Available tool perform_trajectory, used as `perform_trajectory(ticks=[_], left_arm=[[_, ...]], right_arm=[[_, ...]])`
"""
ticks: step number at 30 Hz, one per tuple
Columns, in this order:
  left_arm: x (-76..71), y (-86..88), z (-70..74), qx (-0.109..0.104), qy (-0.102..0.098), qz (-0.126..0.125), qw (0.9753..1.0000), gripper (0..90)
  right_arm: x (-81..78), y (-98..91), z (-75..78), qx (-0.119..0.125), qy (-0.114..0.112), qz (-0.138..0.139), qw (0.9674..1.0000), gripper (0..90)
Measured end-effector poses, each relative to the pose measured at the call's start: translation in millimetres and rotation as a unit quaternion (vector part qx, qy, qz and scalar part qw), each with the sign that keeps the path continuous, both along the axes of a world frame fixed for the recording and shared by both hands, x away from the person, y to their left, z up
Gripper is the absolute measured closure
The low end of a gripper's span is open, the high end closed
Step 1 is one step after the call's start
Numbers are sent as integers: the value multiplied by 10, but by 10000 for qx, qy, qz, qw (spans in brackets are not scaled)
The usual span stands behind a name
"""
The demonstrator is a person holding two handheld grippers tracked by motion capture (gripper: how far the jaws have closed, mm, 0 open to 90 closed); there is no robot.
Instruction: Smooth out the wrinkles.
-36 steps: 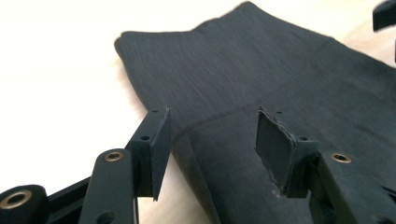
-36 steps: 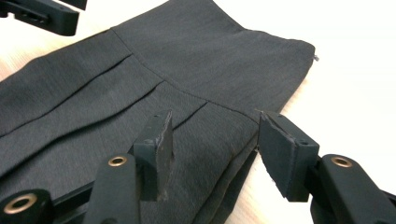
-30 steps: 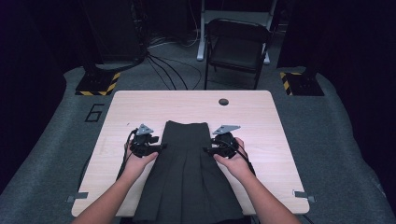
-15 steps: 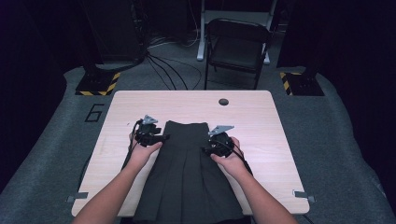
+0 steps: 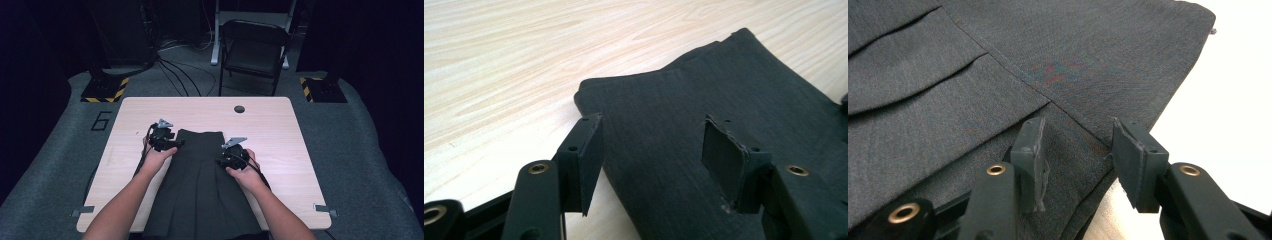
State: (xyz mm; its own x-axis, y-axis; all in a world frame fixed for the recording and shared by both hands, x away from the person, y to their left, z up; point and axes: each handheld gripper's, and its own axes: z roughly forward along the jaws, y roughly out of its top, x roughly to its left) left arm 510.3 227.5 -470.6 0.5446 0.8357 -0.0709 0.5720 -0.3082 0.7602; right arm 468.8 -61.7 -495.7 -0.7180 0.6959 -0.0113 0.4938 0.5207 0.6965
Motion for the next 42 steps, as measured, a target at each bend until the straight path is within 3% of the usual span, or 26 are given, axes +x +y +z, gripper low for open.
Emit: perform_trajectory(ticks=[5,11,15,17,23,29,35,42], left_arm=[[51,21,-34,21,-1,63,10000,416],[101,35,-74,-45,12,169,9998,415],[139,24,-110,-55,38,263,9996,401],[159,11,-141,-47,35,288,9996,394],[222,-8,-229,58,97,332,9994,373],[275,-14,-306,-16,179,423,9989,344],[308,-61,-352,-121,191,444,9988,339],[384,-154,-347,109,275,270,9992,327]], right_arm=[[-35,4,147,211,-71,-129,9997,530],[-168,146,246,415,-92,118,9990,507],[-218,213,159,224,-41,271,9994,508],[-212,212,90,121,19,213,9997,508],[-193,175,-36,106,189,94,9997,502],[-203,196,-126,43,261,-14,9996,498],[-203,211,-139,25,167,-48,9998,503],[-222,212,-149,35,131,-92,9999,510]])
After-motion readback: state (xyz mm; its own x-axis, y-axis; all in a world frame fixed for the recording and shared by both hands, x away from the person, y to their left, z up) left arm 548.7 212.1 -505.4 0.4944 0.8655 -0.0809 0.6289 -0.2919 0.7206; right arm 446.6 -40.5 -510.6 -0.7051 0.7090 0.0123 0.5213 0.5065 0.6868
